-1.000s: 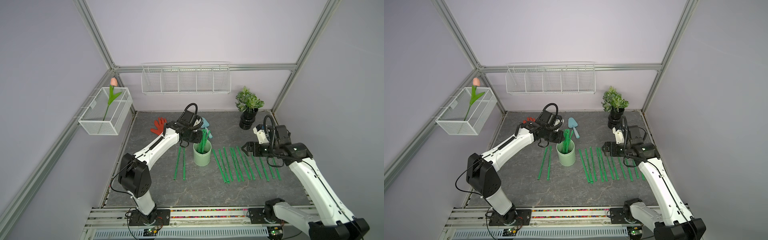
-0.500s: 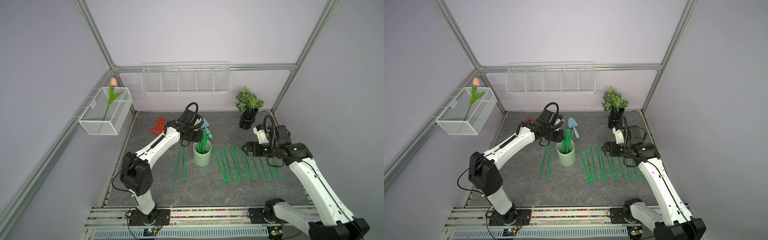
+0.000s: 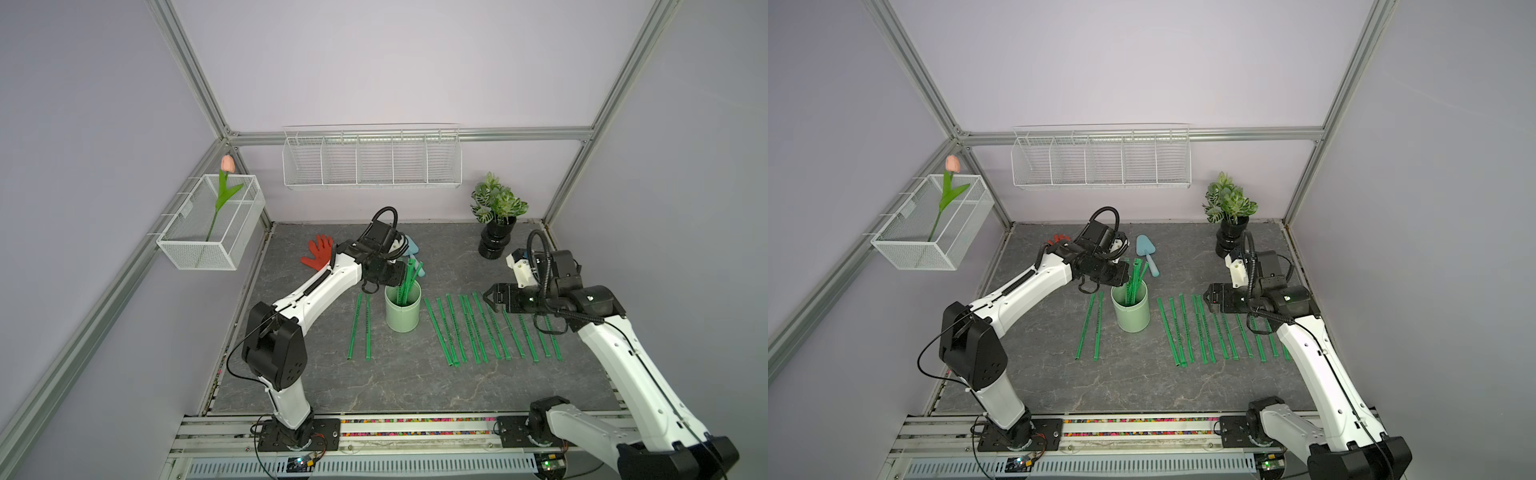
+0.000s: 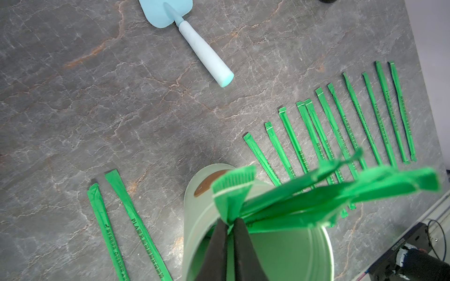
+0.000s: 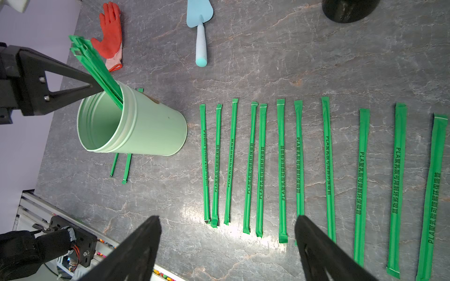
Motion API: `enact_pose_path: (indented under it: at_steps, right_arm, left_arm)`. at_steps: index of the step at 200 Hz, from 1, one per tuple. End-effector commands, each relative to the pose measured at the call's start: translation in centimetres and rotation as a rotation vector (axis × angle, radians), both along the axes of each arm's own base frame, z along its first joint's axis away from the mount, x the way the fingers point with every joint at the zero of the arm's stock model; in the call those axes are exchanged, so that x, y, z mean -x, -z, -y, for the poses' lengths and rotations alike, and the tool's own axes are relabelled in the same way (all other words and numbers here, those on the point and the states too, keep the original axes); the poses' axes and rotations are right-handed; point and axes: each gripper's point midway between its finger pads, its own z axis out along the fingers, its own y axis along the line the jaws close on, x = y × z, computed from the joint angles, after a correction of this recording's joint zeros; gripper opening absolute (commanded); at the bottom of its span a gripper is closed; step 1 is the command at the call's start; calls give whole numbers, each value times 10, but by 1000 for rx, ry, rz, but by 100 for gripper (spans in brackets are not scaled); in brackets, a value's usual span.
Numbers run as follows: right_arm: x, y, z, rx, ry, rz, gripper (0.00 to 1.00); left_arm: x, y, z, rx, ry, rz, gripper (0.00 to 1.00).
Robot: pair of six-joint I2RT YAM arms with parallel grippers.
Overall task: Take the straws out of the storage container
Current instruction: Pick up the straw from the container.
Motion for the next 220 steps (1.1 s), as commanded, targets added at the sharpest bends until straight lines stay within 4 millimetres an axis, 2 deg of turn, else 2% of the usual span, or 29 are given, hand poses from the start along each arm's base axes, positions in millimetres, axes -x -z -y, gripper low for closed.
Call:
enact_pose_path:
  at_steps: [1,81,164,220]
  right_arm:
    - [1,5,-3,-7,-8,-8,89]
    - [0,2,-4,-15,-9,-3,89]
    - [-1,-5,-6,-30,-14,10,89]
    - [-1,-9,-7,-33,-14,18,89]
  left_arm:
    - [-2,-13,1,6,8,31,7]
    - [4,-31,-4,25,-8,52,3]
    - [11,-62,-16,43,-44,111,0]
    - [13,-104,-28,62,-73,209,0]
